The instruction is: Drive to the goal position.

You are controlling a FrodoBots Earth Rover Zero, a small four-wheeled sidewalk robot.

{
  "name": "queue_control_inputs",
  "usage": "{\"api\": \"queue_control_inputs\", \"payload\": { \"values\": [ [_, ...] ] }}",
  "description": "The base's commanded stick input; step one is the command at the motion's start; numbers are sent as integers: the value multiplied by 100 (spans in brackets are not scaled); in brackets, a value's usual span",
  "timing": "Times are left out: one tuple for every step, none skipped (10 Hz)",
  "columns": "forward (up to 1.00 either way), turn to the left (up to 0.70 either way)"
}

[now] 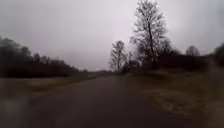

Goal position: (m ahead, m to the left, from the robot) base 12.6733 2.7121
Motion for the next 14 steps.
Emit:
{"api": "queue_control_inputs", "payload": {
  "values": [
    [70,0],
    [70,0],
    [70,0],
    [70,0],
    [70,0],
    [70,0],
    [70,0],
    [70,0],
    [70,0],
    [70,0],
    [70,0],
    [70,0],
    [70,0],
    [70,0]
  ]
}}
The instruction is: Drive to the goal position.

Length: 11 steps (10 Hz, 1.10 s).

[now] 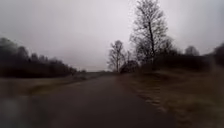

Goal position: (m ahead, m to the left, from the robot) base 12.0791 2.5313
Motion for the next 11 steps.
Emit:
{"api": "queue_control_inputs", "payload": {
  "values": [
    [70,0],
    [70,0],
    [70,0],
    [70,0],
    [70,0],
    [70,0],
    [70,0],
    [70,0],
    [70,0],
    [70,0],
    [70,0]
  ]
}}
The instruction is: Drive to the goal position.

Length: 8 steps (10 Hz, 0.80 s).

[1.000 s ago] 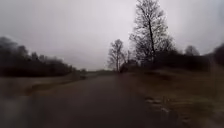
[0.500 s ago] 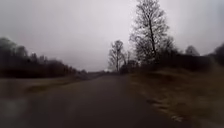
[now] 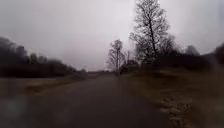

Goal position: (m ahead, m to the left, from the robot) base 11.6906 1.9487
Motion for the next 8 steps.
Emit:
{"api": "queue_control_inputs", "payload": {
  "values": [
    [70,0],
    [70,0],
    [70,0],
    [70,0],
    [70,0],
    [70,0],
    [70,19],
    [70,35]
  ]
}}
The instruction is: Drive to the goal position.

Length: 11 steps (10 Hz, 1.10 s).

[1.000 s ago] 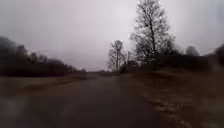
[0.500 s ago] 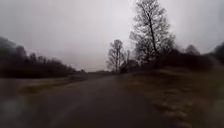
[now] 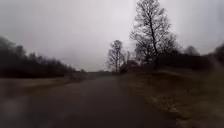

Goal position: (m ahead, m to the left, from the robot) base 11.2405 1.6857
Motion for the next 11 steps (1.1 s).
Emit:
{"api": "queue_control_inputs", "payload": {
  "values": [
    [70,20],
    [70,0],
    [70,0],
    [70,0],
    [70,0],
    [70,0],
    [70,0],
    [70,0],
    [70,0],
    [70,0],
    [70,0]
  ]
}}
